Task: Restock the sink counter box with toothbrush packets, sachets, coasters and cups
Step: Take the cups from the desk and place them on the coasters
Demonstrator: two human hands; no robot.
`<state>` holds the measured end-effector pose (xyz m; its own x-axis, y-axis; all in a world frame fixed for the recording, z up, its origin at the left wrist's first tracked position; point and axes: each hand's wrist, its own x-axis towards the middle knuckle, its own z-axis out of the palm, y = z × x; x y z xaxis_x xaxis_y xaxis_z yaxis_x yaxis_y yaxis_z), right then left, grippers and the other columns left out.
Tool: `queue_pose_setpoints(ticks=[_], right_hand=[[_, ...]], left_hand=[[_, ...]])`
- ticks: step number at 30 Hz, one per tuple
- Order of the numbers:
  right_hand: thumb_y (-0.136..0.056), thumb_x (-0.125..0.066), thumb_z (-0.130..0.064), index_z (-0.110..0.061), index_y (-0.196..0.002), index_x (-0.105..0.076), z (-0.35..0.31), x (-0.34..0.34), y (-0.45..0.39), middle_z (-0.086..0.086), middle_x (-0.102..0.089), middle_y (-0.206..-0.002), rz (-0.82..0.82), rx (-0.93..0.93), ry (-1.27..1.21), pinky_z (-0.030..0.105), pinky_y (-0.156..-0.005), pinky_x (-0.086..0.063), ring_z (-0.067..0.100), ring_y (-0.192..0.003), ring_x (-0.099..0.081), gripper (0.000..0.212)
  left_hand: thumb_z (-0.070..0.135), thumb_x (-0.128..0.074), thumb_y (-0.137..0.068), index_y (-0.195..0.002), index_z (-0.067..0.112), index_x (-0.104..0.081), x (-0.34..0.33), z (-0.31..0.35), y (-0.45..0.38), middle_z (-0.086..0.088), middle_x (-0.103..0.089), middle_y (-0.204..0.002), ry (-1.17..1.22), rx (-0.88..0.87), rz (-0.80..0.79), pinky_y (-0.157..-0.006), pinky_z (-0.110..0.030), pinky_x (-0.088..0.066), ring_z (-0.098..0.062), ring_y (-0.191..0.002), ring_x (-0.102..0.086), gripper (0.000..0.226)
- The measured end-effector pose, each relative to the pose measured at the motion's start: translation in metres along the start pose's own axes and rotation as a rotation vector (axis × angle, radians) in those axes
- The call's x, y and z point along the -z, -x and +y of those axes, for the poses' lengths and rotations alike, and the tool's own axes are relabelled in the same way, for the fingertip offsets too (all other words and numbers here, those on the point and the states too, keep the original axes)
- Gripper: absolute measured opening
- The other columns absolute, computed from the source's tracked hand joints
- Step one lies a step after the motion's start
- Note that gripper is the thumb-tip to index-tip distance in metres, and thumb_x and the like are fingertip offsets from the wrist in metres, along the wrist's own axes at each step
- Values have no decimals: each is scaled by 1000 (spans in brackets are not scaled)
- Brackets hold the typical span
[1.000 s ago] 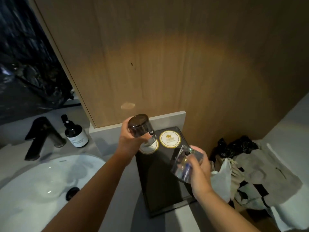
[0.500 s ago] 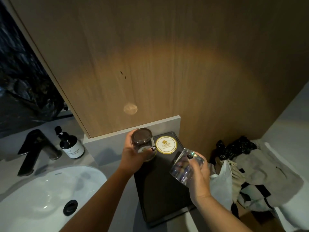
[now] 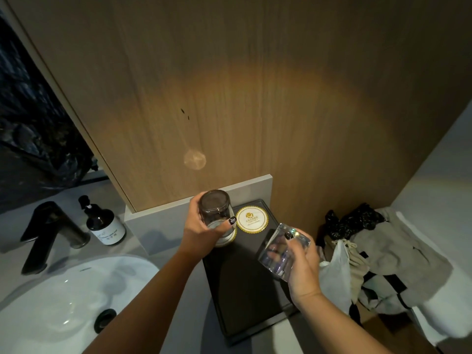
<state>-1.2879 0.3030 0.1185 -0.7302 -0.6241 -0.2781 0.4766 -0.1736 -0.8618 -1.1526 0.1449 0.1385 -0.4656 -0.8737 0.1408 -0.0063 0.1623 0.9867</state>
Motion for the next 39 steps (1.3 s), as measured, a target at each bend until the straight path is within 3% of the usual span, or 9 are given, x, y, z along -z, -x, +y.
queue_pose_setpoints(ticks=[2, 7, 10, 17, 23, 27, 29, 33, 39], right_hand=[[-92, -53, -4, -18, -117, -54, -6, 1, 3, 20, -60, -117, -67, 2, 49, 37, -74, -59, 31, -95, -65, 29], [-75, -75, -3, -36, -126, -48, -12, 2, 9, -5, -57, -122, -306, 211, 439, 30, -94, -51, 12, -109, -59, 67], [-61, -86, -25, -32, -125, -50, -7, -1, 11, -14, -62, -117, -424, 335, 627, 25, -94, -49, 7, -112, -59, 74], [-58, -87, -20, -29, -120, -48, 4, -6, 24, -25, -60, -113, -524, 506, 766, 9, -86, -46, 0, -107, -59, 74], [-63, -83, -31, -33, -131, -42, -9, -2, 25, -21, -57, -123, -653, 439, 741, 15, -99, -40, 3, -120, -53, 79], [-78, -67, -26, -17, -122, -57, -39, -18, -7, -3, -65, -115, -499, 589, 632, 31, -101, -44, 13, -114, -59, 46], [-83, -67, -20, -18, -112, -66, -50, -32, -36, -4, -66, -106, -443, 698, 855, 37, -95, -48, 10, -104, -60, 29], [-90, -52, -37, -20, -117, -66, -34, -52, -77, -3, -64, -109, -788, 934, 1417, 43, -93, -46, 17, -107, -56, 34], [-91, -46, -44, -33, -118, -66, 3, -56, -100, -5, -66, -117, -1087, 1253, 1690, 40, -97, -46, 22, -117, -57, 36]], left_hand=[[22, -80, -48, -122, 21, -48, 3, 3, 2, -6, -62, -114, 29, -10, 32, -84, -22, -53, -10, -102, -65, 81], [25, -81, -47, -118, 26, -47, 19, 15, 7, -3, -61, -111, 76, -51, 79, -80, -18, -52, -9, -101, -65, 79], [28, -82, -46, -122, 26, -45, 27, 20, 10, -1, -60, -115, 65, -48, 83, -79, -18, -53, -13, -105, -63, 84], [-1, -79, -54, -115, 28, -47, 32, 21, 8, -6, -62, -114, 116, -36, 123, -81, -20, -54, -14, -102, -65, 75], [0, -77, -58, -126, 19, -44, 36, 16, 5, -9, -62, -118, 70, -47, 132, -87, -23, -53, -20, -108, -64, 77], [-11, -80, -65, -128, 14, -43, 39, 15, 3, -4, -63, -116, -35, -82, 117, -82, -18, -52, -9, -103, -65, 78], [-11, -80, -64, -130, 11, -43, 39, 16, 1, 0, -63, -115, -94, -101, 123, -83, -16, -52, -6, -102, -65, 78], [-6, -83, -64, -129, 9, -43, 42, 17, -1, 5, -60, -114, -159, -118, 101, -85, -14, -49, 1, -104, -61, 78], [16, -85, -62, -131, 4, -41, 48, 15, 0, 3, -56, -121, -178, -132, 101, -92, -21, -50, -6, -113, -58, 84]])
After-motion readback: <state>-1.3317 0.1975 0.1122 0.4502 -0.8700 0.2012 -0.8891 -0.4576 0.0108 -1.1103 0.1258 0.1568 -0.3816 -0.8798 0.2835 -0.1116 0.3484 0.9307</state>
